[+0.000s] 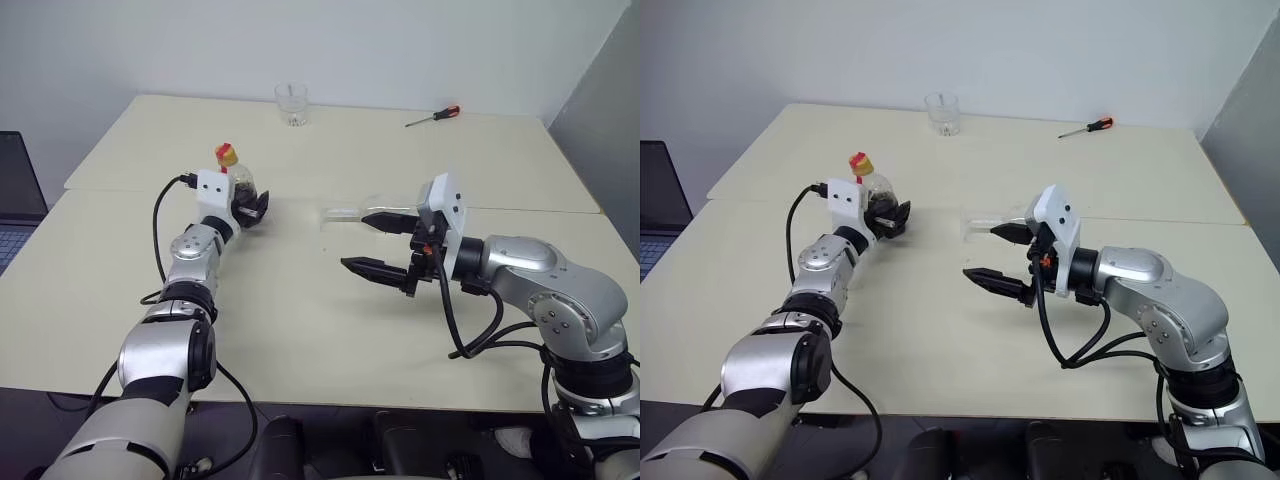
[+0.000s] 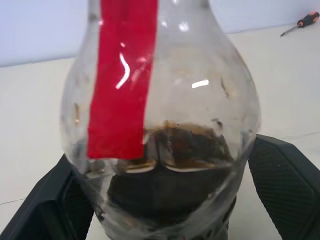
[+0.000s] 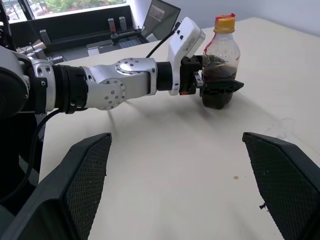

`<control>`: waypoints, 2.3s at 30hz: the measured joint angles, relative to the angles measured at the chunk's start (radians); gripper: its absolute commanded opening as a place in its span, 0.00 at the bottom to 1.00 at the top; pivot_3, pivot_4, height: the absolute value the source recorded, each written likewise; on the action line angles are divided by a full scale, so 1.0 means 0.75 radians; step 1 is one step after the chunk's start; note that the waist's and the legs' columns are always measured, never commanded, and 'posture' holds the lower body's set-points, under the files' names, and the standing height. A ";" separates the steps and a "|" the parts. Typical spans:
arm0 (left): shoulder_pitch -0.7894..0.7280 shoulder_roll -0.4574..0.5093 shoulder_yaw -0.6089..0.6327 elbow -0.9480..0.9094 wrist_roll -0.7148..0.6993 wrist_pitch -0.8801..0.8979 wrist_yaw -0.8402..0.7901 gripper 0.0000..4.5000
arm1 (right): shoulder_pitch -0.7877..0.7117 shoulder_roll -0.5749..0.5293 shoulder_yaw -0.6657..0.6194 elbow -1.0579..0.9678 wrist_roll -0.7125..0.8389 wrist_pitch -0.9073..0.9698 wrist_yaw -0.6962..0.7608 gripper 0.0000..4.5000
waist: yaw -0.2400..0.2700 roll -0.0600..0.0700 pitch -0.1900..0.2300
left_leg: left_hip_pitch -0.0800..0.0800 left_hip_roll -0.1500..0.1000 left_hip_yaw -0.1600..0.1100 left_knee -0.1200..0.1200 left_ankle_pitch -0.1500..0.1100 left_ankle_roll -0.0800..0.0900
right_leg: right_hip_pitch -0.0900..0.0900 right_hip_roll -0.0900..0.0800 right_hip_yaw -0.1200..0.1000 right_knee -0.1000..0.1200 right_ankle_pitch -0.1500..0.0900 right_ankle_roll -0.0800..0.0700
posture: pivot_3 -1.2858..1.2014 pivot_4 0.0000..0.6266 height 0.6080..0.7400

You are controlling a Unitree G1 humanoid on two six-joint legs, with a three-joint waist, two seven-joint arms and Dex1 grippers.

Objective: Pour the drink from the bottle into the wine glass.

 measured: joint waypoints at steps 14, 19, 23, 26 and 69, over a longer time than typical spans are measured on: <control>-0.051 -0.023 0.038 0.053 -0.002 0.061 -0.002 0.96 | 0.027 -0.064 -0.058 -0.081 0.071 0.101 -0.048 1.00 | 0.000 0.000 0.000 | 0.000 0.000 0.000 0.000 0.000 0.000 | 0.000 0.000 0.000 0.000 0.000 0.000 | 0.52 0.24 1.00; -0.051 -0.039 0.057 0.057 -0.002 0.065 0.012 0.65 | 0.025 -0.097 -0.081 -0.102 0.104 0.139 -0.063 1.00 | 0.000 0.000 0.000 | 0.000 0.000 0.000 0.000 0.000 0.000 | 0.000 0.000 0.000 0.000 0.000 0.000 | 0.52 0.24 1.00; -0.051 -0.044 0.061 0.057 -0.001 0.065 0.015 0.48 | 0.019 -0.108 -0.084 -0.103 0.113 0.159 -0.085 1.00 | 0.000 0.000 0.000 | 0.000 0.000 0.000 0.000 0.000 0.000 | 0.000 0.000 0.000 0.000 0.000 0.000 | 0.52 0.24 1.00; -0.051 -0.044 0.061 0.057 0.002 0.065 0.015 0.46 | 0.019 -0.108 -0.084 -0.105 0.117 0.165 -0.096 1.00 | 0.000 0.000 0.000 | 0.000 0.000 0.000 0.000 0.000 0.000 | 0.000 0.000 0.000 0.000 0.000 0.000 | 0.52 0.24 1.00; 0.754 -0.299 -0.435 -1.658 -0.053 0.921 -0.090 0.28 | -0.244 0.324 0.100 0.201 -0.191 0.160 -0.438 1.00 | -0.003 0.002 -0.001 | 0.001 0.000 -0.004 0.000 0.000 0.000 | 0.002 0.000 0.000 0.000 0.000 0.000 | 0.52 0.24 1.00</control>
